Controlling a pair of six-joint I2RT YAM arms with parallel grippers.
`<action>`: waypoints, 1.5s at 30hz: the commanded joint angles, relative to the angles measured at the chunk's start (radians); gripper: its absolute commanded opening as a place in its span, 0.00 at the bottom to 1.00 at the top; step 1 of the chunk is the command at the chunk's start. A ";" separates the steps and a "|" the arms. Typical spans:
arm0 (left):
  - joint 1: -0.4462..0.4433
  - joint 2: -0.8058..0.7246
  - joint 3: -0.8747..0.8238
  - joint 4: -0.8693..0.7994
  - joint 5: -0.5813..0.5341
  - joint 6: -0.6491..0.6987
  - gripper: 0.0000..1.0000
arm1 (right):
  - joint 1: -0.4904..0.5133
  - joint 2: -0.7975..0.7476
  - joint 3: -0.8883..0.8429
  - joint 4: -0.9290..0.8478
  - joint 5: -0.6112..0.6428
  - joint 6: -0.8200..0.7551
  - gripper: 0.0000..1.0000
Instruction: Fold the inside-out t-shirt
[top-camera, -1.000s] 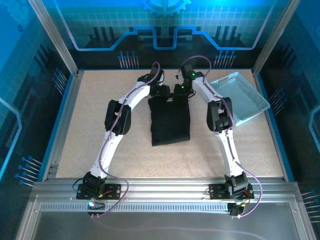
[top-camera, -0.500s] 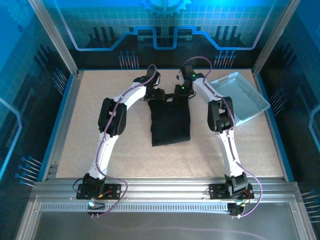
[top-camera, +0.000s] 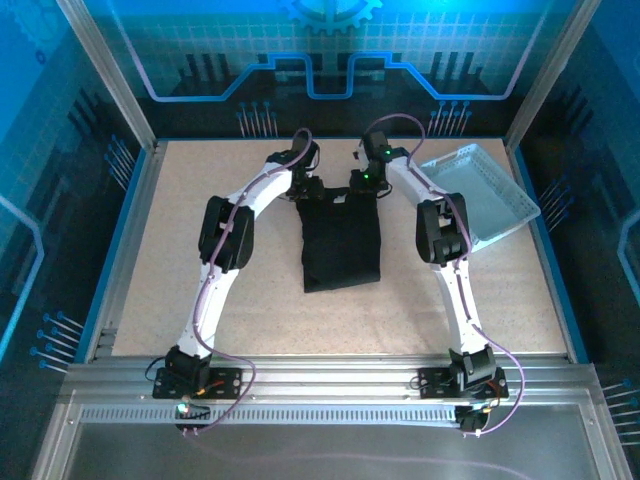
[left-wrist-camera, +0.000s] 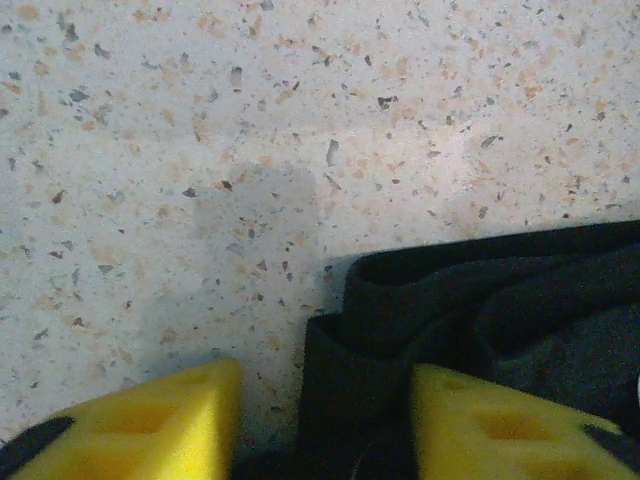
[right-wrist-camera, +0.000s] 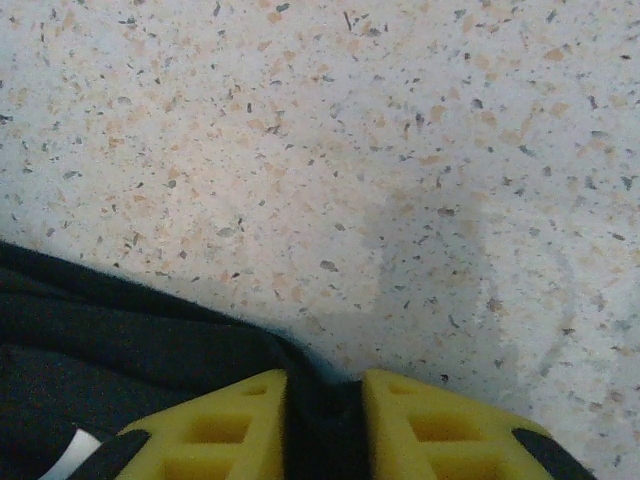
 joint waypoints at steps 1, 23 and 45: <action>-0.025 0.049 -0.007 0.011 0.129 -0.028 0.40 | 0.028 -0.020 -0.052 -0.040 -0.014 0.022 0.23; 0.024 -0.331 -0.447 0.371 0.177 -0.168 0.00 | 0.020 -0.303 -0.304 0.105 0.029 0.060 0.00; 0.047 -0.506 -0.537 0.483 0.259 -0.232 0.00 | 0.013 -0.527 -0.466 0.221 -0.011 0.050 0.00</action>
